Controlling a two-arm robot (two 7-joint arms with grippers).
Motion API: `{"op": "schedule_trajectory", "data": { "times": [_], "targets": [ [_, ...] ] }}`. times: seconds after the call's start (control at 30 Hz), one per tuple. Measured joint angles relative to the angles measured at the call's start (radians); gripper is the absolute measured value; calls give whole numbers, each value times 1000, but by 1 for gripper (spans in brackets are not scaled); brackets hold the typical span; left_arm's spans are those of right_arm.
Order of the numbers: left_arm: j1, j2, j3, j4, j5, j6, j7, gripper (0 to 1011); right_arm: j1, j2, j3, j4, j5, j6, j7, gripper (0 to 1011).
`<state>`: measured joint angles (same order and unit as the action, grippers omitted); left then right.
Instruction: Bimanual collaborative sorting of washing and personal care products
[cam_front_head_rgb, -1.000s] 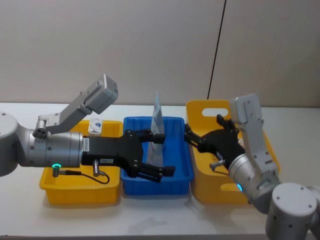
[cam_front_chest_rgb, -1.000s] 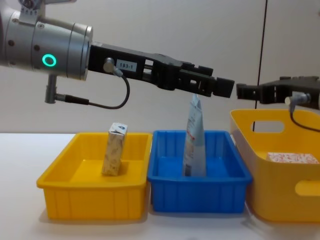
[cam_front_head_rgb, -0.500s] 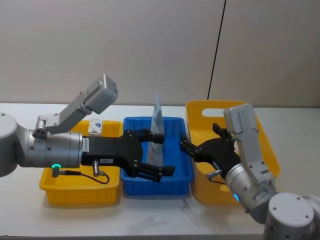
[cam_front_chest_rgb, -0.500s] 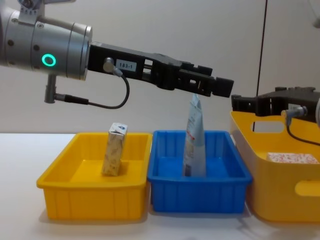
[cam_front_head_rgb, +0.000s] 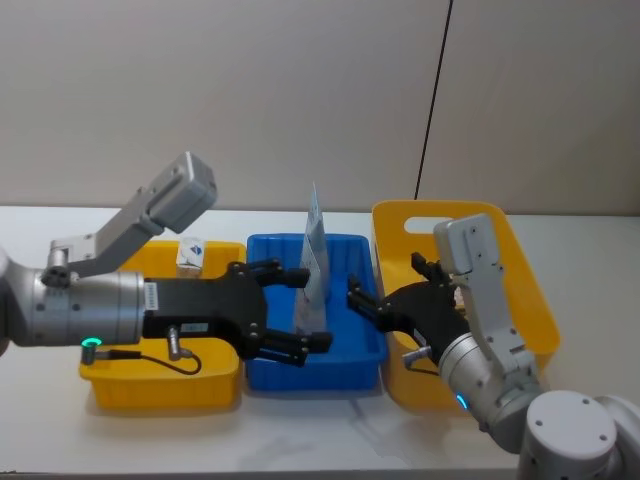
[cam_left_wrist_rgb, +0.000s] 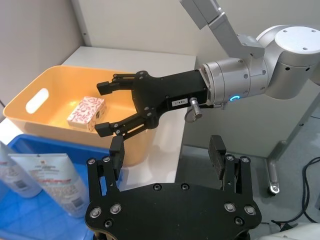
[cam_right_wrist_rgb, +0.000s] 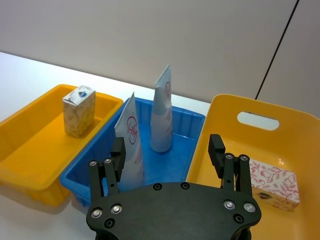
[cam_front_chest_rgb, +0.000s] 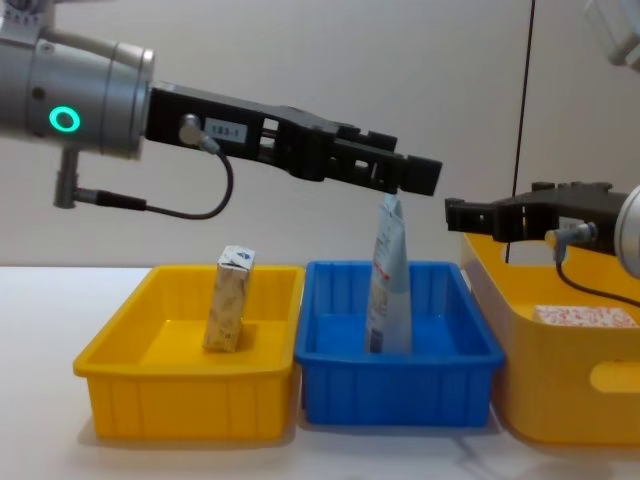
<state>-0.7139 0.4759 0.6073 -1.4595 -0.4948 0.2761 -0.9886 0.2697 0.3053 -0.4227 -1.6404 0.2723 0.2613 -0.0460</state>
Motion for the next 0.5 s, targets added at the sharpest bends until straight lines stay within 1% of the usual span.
{"op": "schedule_trajectory", "data": {
  "times": [0.27, 0.5],
  "targets": [
    [27, 40, -18, -54, -13, 28, 30, 1001, -1, -10, -6, 7, -9, -1, 8, 1004],
    [38, 57, -25, -76, -18, 41, 43, 1001, 0, -21, -11, 22, -20, -5, 10, 1004]
  ]
}}
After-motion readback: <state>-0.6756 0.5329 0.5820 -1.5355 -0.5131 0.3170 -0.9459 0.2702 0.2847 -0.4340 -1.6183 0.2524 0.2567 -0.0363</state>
